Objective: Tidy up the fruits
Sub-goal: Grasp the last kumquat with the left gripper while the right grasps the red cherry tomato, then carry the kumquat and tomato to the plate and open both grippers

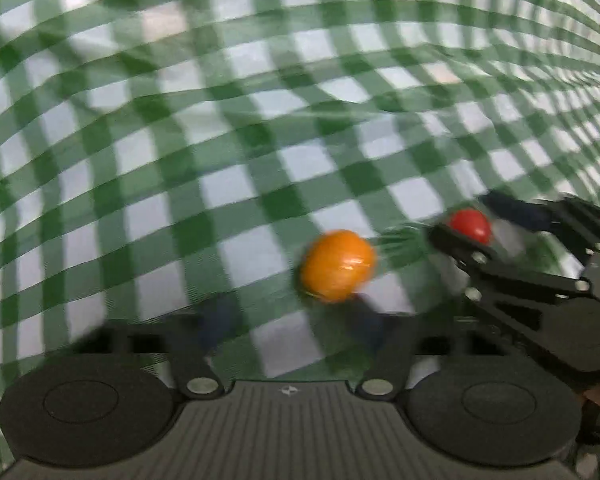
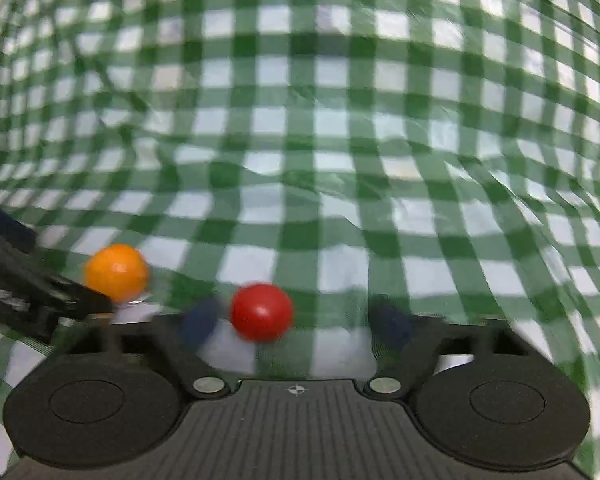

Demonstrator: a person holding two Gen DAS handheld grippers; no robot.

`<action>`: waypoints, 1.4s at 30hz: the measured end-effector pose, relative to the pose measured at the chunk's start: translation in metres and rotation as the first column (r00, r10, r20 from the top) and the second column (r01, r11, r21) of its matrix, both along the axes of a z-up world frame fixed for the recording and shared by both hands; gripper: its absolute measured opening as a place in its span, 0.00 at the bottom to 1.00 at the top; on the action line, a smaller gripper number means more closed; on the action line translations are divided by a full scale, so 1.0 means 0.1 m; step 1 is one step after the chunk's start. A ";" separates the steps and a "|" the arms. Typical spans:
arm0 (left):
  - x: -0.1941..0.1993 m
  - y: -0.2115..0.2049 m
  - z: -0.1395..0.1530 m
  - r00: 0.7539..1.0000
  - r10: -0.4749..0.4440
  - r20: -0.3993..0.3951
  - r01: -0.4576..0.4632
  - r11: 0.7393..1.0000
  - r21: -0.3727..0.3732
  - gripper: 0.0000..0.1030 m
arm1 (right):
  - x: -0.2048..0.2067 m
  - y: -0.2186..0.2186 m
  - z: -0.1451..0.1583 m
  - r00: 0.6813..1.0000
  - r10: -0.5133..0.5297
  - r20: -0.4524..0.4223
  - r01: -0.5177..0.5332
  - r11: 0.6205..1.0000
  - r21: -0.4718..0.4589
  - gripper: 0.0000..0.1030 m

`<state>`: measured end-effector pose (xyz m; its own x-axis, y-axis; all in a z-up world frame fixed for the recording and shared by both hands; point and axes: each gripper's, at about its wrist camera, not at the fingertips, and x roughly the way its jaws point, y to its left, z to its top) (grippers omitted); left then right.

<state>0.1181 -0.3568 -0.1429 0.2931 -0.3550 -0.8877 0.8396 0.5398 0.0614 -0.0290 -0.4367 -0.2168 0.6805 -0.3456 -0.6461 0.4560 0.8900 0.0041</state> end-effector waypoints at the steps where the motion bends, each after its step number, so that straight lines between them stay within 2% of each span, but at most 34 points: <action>1: -0.02 -0.01 0.01 1.000 -0.008 0.001 0.008 1.000 -0.013 0.46 | 0.00 0.02 0.01 1.000 0.001 0.000 -0.001 1.000 0.003 0.42; 2: -0.05 -0.03 0.02 1.000 -0.020 0.003 0.020 1.000 -0.022 0.35 | -0.02 0.04 0.01 1.000 0.001 0.000 -0.001 1.000 0.004 0.33; 3: -0.06 -0.05 0.02 1.000 -0.028 -0.002 0.028 0.999 -0.021 0.30 | -0.04 0.03 0.03 1.000 0.001 -0.003 -0.001 1.000 0.001 0.31; 4: -0.07 -0.07 0.02 0.999 -0.033 -0.009 0.033 0.999 -0.024 0.19 | -0.05 0.05 0.03 1.000 0.002 -0.006 -0.002 1.000 0.000 0.31; 7: -0.13 -0.09 0.05 0.998 -0.060 0.010 0.060 0.998 -0.035 0.21 | -0.06 0.04 0.05 1.000 0.002 -0.009 -0.002 1.000 0.014 0.31; 9: -0.14 -0.12 0.05 0.998 -0.066 0.015 0.067 0.997 -0.024 0.53 | -0.10 0.06 0.05 1.000 -0.004 -0.010 0.004 1.000 0.021 0.31; 10: -0.14 -0.12 0.07 0.998 -0.057 0.024 0.058 0.998 -0.033 0.72 | -0.11 0.06 0.06 1.000 -0.005 -0.008 0.005 1.000 0.026 0.31; 11: -0.14 -0.10 0.11 0.998 -0.048 0.044 0.050 0.997 -0.058 0.78 | -0.11 0.03 0.06 1.000 -0.007 -0.005 0.007 0.999 0.032 0.31; 13: -0.14 -0.11 0.15 0.997 -0.050 0.052 0.055 0.995 -0.088 0.79 | -0.13 0.01 0.06 1.000 -0.015 -0.002 0.015 0.999 0.038 0.31; 15: -0.11 -0.16 0.15 0.999 -0.044 0.030 0.046 0.995 -0.089 0.75 | -0.19 -0.03 0.09 1.000 -0.021 -0.005 0.021 0.999 0.034 0.31; 16: -0.10 -0.19 0.12 0.999 -0.045 0.025 0.047 0.996 -0.076 0.60 | -0.21 -0.04 0.09 1.000 -0.023 -0.006 0.023 0.999 0.029 0.31; 17: -0.09 -0.22 0.08 0.999 -0.050 0.014 0.051 0.997 -0.054 0.36 | -0.21 -0.03 0.09 1.000 -0.019 -0.007 0.019 1.000 0.019 0.31; 18: -0.08 -0.23 0.05 0.999 -0.048 0.001 0.048 0.998 -0.036 0.36 | -0.22 -0.01 0.09 1.000 -0.016 -0.012 0.016 1.000 0.003 0.29; 22: -0.11 -0.13 0.11 0.999 -0.019 0.031 0.021 0.997 -0.074 0.36 | -0.30 0.04 0.18 0.999 -0.048 0.000 0.048 0.998 -0.044 0.29; 26: -0.24 0.19 0.37 0.999 0.005 0.040 0.000 0.991 -0.131 0.34 | -0.52 0.04 0.40 0.989 -0.144 0.033 0.146 0.985 -0.094 0.29; 30: -0.54 0.76 0.79 0.998 0.030 0.052 -0.020 0.985 -0.170 0.31 | -0.97 0.22 0.82 0.978 -0.170 0.118 0.173 0.985 -0.017 0.29; 33: -0.81 1.26 1.08 0.997 0.048 0.053 -0.038 0.981 -0.190 0.30 | -1.27 0.58 1.15 0.978 -0.147 0.151 0.150 0.989 -0.010 0.29; 36: -1.03 1.77 1.29 0.997 0.073 0.021 -0.066 0.969 -0.238 0.30 | -1.55 1.02 1.40 0.977 -0.128 0.171 0.130 0.992 -0.002 0.29; 39: -1.14 1.99 1.31 0.994 0.107 0.025 -0.098 0.970 -0.222 0.30 | -1.67 1.33 1.44 0.986 -0.109 0.128 0.106 0.994 0.023 0.29; 42: -1.21 2.15 1.38 0.989 0.146 0.035 -0.135 0.967 -0.218 0.30 | -1.63 1.51 1.40 0.987 -0.134 0.085 0.127 0.989 0.077 0.29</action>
